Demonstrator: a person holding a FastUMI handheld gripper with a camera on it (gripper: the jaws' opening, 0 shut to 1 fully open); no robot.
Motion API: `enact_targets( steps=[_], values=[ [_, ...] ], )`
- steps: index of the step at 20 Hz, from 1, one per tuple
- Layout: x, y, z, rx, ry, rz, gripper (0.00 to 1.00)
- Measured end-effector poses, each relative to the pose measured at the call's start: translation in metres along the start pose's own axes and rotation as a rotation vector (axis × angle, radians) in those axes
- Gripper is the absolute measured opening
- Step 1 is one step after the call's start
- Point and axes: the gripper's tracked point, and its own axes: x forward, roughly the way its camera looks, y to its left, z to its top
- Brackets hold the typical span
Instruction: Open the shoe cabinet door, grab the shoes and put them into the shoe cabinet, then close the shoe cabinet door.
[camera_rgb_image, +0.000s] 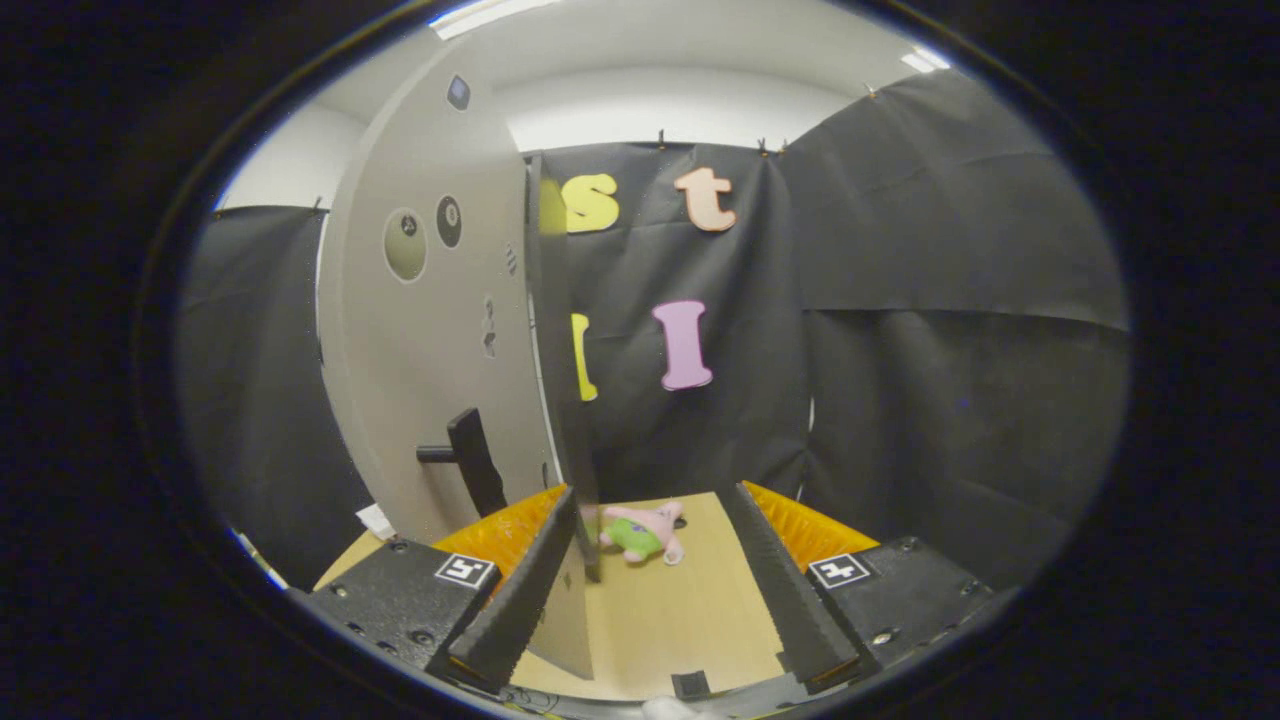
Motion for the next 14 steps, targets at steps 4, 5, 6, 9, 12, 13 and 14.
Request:
enact_targets(
  steps=[4, 5, 6, 9, 12, 13, 14],
  values=[
    [0.009, 0.013, 0.008, -0.056, -0.009, 0.091, 0.99],
    [0.015, 0.013, 0.008, -0.072, -0.014, 0.101, 0.99],
    [0.016, 0.014, 0.011, -0.082, -0.020, 0.107, 0.99],
    [0.017, 0.020, 0.009, -0.064, -0.005, 0.131, 0.98],
    [0.017, 0.024, 0.011, -0.073, -0.003, 0.133, 0.96],
    [0.017, 0.029, 0.009, -0.076, 0.009, 0.142, 0.95],
    [0.020, 0.035, 0.009, -0.065, 0.013, 0.151, 0.95]
  ],
)
